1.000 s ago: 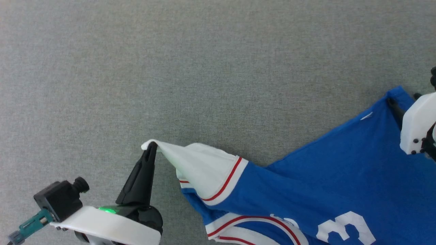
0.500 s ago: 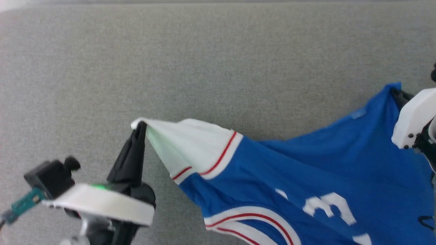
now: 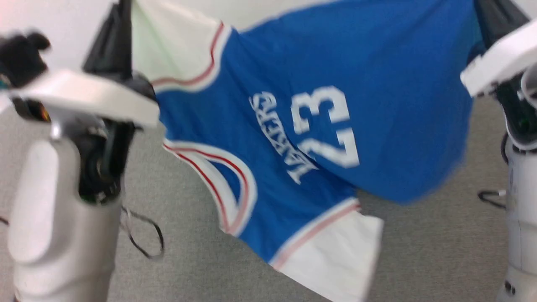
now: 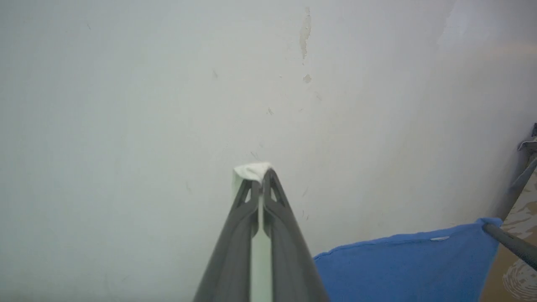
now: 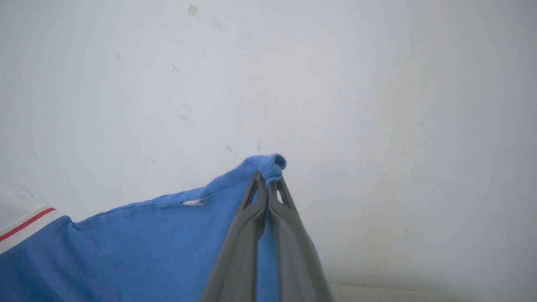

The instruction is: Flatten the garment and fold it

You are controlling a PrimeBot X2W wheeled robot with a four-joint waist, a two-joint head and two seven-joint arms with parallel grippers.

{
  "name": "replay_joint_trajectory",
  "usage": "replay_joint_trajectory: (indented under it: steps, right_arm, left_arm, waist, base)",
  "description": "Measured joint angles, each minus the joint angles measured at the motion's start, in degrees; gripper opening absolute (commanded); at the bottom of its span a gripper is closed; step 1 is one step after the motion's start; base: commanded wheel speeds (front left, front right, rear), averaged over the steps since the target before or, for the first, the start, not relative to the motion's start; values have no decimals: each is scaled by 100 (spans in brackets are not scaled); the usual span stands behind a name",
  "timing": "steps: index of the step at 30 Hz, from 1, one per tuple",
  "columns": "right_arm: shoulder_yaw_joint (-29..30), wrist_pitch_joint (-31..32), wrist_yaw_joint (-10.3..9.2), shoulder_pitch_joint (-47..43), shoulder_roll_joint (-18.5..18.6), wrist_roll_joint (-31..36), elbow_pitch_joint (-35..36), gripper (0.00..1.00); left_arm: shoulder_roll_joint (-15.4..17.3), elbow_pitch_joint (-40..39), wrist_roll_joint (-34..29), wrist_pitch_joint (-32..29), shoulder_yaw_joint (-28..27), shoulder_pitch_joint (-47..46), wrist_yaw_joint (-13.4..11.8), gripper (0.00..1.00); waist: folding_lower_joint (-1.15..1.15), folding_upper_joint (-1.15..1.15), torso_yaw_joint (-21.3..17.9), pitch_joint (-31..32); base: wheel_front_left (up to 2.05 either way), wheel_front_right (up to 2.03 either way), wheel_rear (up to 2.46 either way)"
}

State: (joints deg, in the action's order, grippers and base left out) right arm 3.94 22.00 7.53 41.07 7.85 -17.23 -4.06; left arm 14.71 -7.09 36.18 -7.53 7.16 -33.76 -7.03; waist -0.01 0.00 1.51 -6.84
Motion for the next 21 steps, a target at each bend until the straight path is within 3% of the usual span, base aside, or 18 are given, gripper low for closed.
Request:
replay_joint_trajectory:
  steps: [7,12,17,21]
  right_arm:
    - [-369,-121,0,1149,-88,-38,-490,0]
    - [-569,220,0,1543,-146,-224,-690,0]
    - [-553,706,0,1884,-248,-341,-783,0]
    - [-417,953,0,2268,-338,-242,-948,0]
  left_arm:
    - [241,617,-222,-237,81,-1577,102,0]
    - [242,1015,-118,-670,99,-2192,96,0]
    - [316,1396,-99,-1230,225,-2849,74,0]
    - [366,1725,-224,-1440,246,-3445,-143,0]
  waist:
    - [-1,0,-283,598]
    - [-1,0,-503,837]
    - [0,0,-666,771]
    - [1,0,-749,518]
  base:
    - [0,0,0]
    - [0,0,0]
    - [0,0,0]
    - [0,0,0]
